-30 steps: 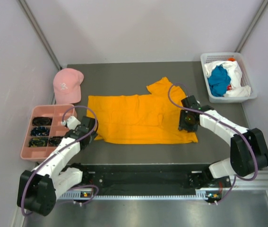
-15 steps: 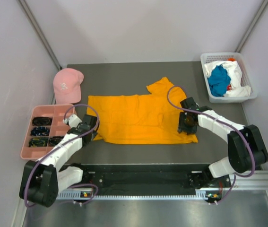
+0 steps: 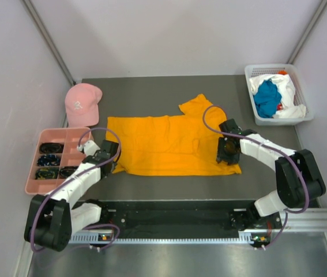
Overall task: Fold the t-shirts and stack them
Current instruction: Fold the flattened tshirt in 1/3 of the way
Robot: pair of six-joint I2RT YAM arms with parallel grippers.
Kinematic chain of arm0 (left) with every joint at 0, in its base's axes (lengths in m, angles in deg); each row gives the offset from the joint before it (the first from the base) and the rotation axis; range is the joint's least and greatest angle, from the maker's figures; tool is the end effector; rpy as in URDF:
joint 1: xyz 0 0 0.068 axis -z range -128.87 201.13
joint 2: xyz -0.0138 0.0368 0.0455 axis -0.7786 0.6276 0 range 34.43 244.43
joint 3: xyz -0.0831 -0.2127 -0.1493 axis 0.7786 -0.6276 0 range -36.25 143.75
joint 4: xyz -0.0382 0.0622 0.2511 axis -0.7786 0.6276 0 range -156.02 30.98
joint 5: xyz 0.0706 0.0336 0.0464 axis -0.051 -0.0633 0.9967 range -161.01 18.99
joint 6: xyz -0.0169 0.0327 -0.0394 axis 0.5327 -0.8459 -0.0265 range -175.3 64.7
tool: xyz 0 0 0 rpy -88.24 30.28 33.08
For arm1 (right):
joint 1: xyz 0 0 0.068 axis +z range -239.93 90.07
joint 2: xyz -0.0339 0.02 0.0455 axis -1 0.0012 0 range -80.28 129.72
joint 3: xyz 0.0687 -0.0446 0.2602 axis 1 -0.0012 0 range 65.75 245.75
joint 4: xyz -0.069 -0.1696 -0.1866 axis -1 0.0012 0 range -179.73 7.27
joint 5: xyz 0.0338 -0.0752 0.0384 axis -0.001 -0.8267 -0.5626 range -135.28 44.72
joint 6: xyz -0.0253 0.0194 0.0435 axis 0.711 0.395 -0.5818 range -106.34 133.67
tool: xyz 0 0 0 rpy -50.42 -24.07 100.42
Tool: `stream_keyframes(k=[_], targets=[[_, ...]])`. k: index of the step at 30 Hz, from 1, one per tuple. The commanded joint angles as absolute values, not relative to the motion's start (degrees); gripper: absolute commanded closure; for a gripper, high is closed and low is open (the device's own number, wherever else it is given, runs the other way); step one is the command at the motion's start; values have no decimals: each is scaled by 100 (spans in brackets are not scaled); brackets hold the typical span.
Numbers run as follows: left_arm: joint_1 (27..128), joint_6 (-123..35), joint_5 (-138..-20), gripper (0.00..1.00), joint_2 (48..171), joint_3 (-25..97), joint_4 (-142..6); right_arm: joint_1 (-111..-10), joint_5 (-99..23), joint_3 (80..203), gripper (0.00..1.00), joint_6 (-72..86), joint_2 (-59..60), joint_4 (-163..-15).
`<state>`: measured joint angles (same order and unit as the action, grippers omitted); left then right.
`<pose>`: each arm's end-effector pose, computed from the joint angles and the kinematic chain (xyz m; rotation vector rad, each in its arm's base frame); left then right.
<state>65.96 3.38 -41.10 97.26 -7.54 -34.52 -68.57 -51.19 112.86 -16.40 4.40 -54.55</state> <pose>0.1778 -0.0288 0.1651 -1.0625 2.2553 0.2107 0.2423 0.0909 0.1699 0.2365 2.8158 0.0545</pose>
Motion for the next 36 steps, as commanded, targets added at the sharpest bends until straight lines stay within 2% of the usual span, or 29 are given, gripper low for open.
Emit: stream_keyframes(k=[1, 7, 18, 20, 23, 24, 26, 28, 31, 36], targets=[[6528, 87, -3885, 100, 9692, -331, -3175, -6831, -5073, 11295, 53, -1639, 480, -5625], [6466, -230, -3674, 100, 10026, 110, -2788, -6831, -5011, 11304, 53, -1639, 576, -5686], [6326, -248, -3630, 100, 9974, 128, -2604, -6831, -5055, 11304, 53, -1648, 638, -5642], [6317, -152, -3568, 97, 9886, 154, -2481, -6840, -5046, 11321, 53, -1657, 638, -5651], [6308, -81, -3533, 87, 9684, 172, -2393, -6831, -5037, 11321, 53, -1648, 647, -5660], [6308, -72, -3542, 73, 9562, 172, -2375, -6831, -5037, 11313, 53, -1648, 638, -5651], [6308, -28, -3480, 55, 9464, 198, -2252, -6831, -5029, 11313, 53, -1648, 629, -5660], [6308, -10, -3428, 26, 9333, 321, -2051, -6840, -5029, 11304, 53, -1648, 620, -5651], [6308, -1, -3392, 3, 9183, 558, -1874, -6831, -4994, 11313, 53, -1648, 620, -5668], [6308, -115, -3339, 1, 8990, 1032, -1707, -6831, -5011, 11312, 53, -1648, 542, -5660]])
